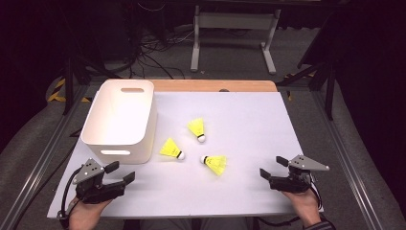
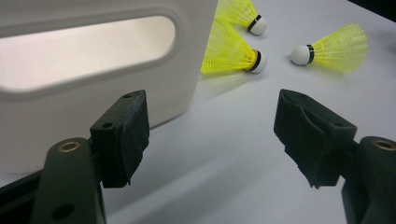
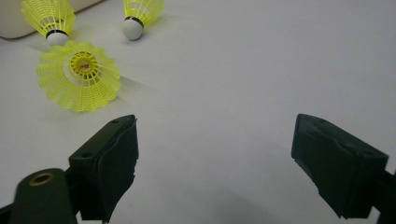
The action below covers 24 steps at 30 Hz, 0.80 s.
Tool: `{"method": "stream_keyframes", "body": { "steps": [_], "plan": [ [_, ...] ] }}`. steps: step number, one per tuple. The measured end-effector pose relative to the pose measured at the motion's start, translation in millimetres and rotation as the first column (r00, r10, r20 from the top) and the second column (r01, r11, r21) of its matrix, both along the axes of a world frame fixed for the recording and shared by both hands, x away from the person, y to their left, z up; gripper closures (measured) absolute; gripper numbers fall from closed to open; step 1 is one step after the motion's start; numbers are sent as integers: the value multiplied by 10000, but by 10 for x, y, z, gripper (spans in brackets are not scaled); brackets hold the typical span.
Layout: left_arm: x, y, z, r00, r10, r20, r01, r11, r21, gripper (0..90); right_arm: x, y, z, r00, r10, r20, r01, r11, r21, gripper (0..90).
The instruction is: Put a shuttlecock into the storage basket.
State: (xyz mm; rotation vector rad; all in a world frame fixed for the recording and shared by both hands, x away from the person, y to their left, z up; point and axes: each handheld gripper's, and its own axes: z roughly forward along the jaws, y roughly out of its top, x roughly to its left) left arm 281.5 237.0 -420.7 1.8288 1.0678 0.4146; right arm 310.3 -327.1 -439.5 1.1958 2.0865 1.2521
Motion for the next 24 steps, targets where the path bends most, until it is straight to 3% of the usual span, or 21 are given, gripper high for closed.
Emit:
{"method": "stream_keyframes", "body": {
  "steps": [2, 9, 13, 24],
  "plan": [
    [-11, -28, 21, 9998, -7, 174, 4, 9999, 130, 284, 0, -1, 0, 10000, -18, 10, 18, 10000, -14, 152],
    [6, -73, 43, 10000, -57, 17, 57, 9999, 113, 288, 1, -3, 0, 10000, -20, 17, 20, 10000, 17, 153],
    [20, -95, 62, 9998, -185, -42, 185, 9997, -169, 287, 2, -7, -1, 10000, -44, 8, 44, 10000, 6, 152],
    [23, -163, 100, 9994, -332, 17, 332, 9994, -8, 287, 3, -4, -4, 10000, -20, 19, 20, 10000, -13, 153]
  ]
}}
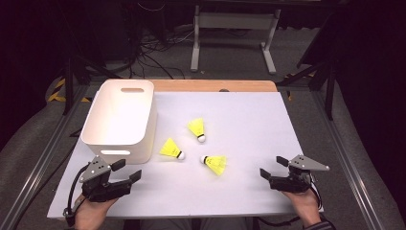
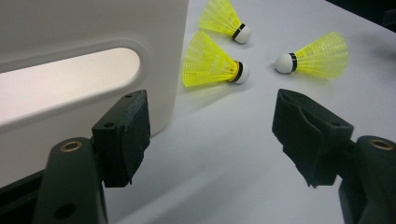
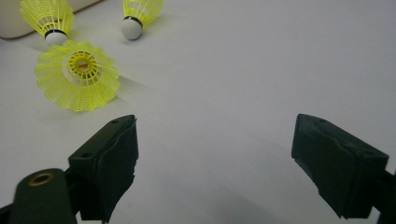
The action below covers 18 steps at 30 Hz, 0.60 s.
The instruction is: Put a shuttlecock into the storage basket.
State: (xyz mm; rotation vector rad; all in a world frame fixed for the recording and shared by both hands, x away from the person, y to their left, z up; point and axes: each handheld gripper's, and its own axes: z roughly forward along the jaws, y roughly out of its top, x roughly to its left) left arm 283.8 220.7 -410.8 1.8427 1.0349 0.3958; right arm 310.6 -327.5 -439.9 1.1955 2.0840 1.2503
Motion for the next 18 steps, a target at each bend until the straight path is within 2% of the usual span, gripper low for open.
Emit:
{"method": "stream_keyframes", "body": {
  "steps": [18],
  "plan": [
    [33, -166, 51, 9996, -291, 22, 291, 9995, 107, 292, -3, 1, -1, 10000, 0, 49, 1, 10000, -37, 153]
  ]
}}
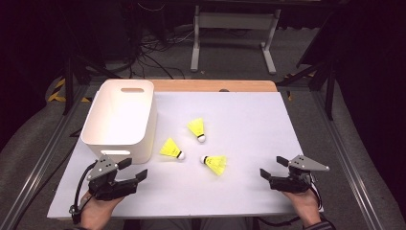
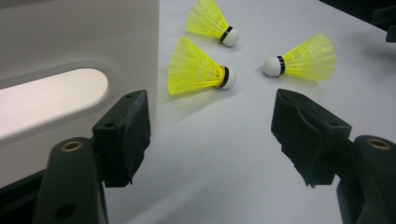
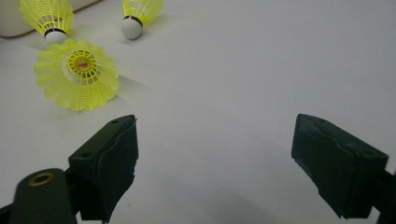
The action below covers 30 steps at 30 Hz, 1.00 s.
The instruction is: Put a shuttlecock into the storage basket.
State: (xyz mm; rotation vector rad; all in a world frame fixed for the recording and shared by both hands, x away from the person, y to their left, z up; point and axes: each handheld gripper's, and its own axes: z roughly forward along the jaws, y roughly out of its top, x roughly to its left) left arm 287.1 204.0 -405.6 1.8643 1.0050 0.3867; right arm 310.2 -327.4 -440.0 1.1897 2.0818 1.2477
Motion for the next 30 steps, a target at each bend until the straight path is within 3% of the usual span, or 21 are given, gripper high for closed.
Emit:
{"method": "stream_keyframes", "body": {
  "steps": [12, 30],
  "plan": [
    [57, -160, 22, 9994, -287, -181, 289, 9995, 121, 293, 2, 2, -2, 10000, 25, -20, -25, 10000, -14, 153],
    [182, -372, 49, 9988, -158, -458, 173, 9993, 330, 293, 1, -1, 1, 10000, 33, 7, -33, 10000, 26, 152]
  ]
}}
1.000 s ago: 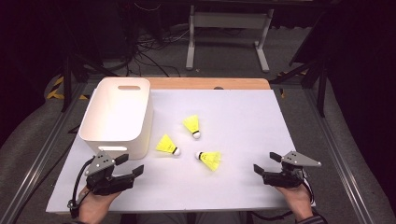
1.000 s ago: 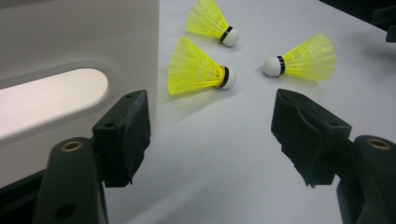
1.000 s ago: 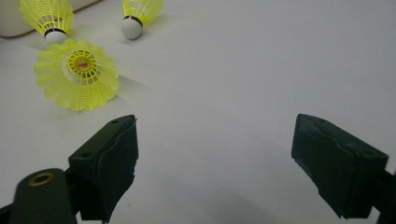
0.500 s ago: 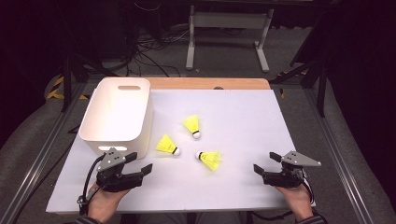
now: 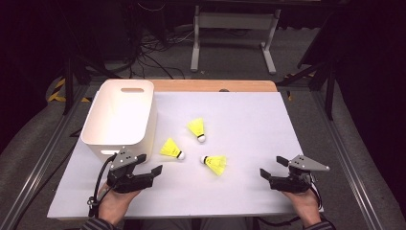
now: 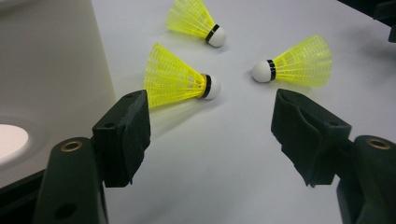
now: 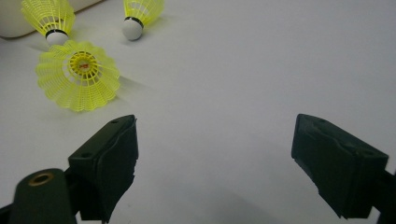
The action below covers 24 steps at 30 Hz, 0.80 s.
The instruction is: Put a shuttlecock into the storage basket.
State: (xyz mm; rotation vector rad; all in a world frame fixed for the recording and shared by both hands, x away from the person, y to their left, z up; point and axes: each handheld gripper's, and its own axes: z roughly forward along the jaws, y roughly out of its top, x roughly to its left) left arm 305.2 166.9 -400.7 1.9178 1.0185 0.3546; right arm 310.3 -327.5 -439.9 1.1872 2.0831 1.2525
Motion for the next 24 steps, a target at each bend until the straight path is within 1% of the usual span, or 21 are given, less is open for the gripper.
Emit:
{"method": "stream_keyframes", "body": {
  "steps": [2, 3, 5, 6, 9, 10, 11, 12, 13, 14, 16, 24],
  "plan": [
    [3, -19, 4, 10000, 39, -21, -39, 10000, -8, 293, 0, 1, 0, 10000, 4, 1, -4, 10000, -8, 152],
    [13, -27, 9, 10000, 37, 70, -37, 10000, 65, 292, 0, 3, 0, 10000, -7, 1, 7, 10000, -11, 152],
    [18, -52, 13, 9999, 66, 76, -66, 10000, 57, 290, -1, 2, 0, 10000, 1, 3, -1, 10000, -10, 152],
    [25, -66, 19, 9999, 43, 104, -44, 9999, 139, 290, -1, 3, 0, 10000, -10, 0, 10, 10000, -6, 152],
    [40, -107, 29, 10000, -36, -2, 36, 9999, 106, 288, -1, 4, 0, 10000, -6, 3, 6, 10000, -11, 152],
    [51, -119, 32, 10000, -15, 12, 14, 9999, 163, 288, -1, 4, 0, 10000, -1, 7, 1, 10000, -19, 152],
    [54, -132, 33, 10000, -38, -71, 39, 9999, 168, 288, -1, 4, 0, 10000, 0, 7, 0, 10000, -14, 152],
    [64, -153, 34, 10000, -2, 2, 2, 9996, 277, 288, -1, 4, 0, 10000, 1, 9, -1, 10000, -15, 152],
    [69, -163, 35, 10000, -49, -40, 50, 9995, 304, 288, -1, 4, 0, 10000, 3, 4, -3, 10000, -17, 152],
    [78, -178, 35, 10000, -10, 0, 10, 9992, 395, 288, -1, 4, 0, 10000, 3, 6, -3, 10000, -18, 152],
    [98, -208, 34, 10000, -4, -95, 8, 9990, 453, 288, -2, 4, 1, 10000, -4, 10, 4, 10000, -10, 153],
    [176, -293, 30, 9995, 136, -292, -126, 9993, 361, 284, -3, 3, 3, 10000, 12, 24, -12, 10000, 1, 153]
  ]
}}
